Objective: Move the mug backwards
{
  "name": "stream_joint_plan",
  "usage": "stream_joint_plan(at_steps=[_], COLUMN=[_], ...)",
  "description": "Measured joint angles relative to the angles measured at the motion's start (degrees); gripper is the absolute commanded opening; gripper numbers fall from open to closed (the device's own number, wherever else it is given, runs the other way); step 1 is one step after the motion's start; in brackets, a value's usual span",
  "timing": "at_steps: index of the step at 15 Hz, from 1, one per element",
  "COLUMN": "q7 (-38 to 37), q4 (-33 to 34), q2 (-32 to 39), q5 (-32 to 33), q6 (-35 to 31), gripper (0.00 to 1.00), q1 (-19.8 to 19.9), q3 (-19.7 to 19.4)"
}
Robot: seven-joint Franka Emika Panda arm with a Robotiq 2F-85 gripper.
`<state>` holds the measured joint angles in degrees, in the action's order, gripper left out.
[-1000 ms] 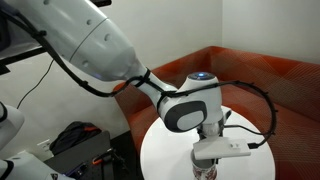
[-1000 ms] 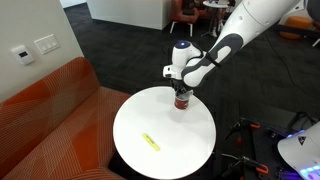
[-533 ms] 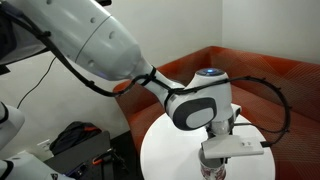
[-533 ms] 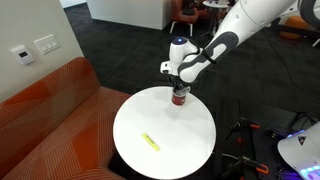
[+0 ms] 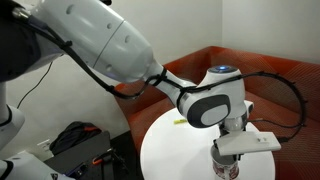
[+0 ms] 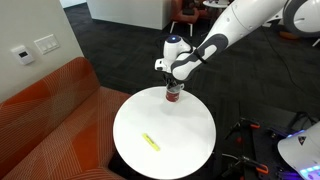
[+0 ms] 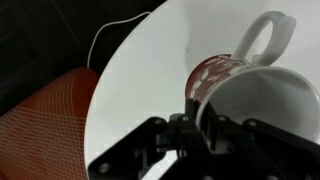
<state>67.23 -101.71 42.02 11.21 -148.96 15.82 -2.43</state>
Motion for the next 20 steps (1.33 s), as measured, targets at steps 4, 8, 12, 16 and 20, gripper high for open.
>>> stream_joint_plan(at_steps=[4, 8, 12, 16, 20], q7=[0.00, 0.00, 0.00, -0.01, -0.01], q4=[4.80, 9.75, 14.15, 17.40, 19.68], q2=[2.68, 5.14, 7.68, 10.41, 12.48], q5=[-0.29, -1.01, -1.40, -1.40, -1.40], q6=[2.41, 6.21, 9.04, 9.83, 10.31], gripper=[0.03, 0.03, 0.03, 0.03, 0.03], q1=[0.13, 0.24, 0.25, 0.24, 0.20], q3=[0.37, 0.64, 1.05, 1.49, 1.78])
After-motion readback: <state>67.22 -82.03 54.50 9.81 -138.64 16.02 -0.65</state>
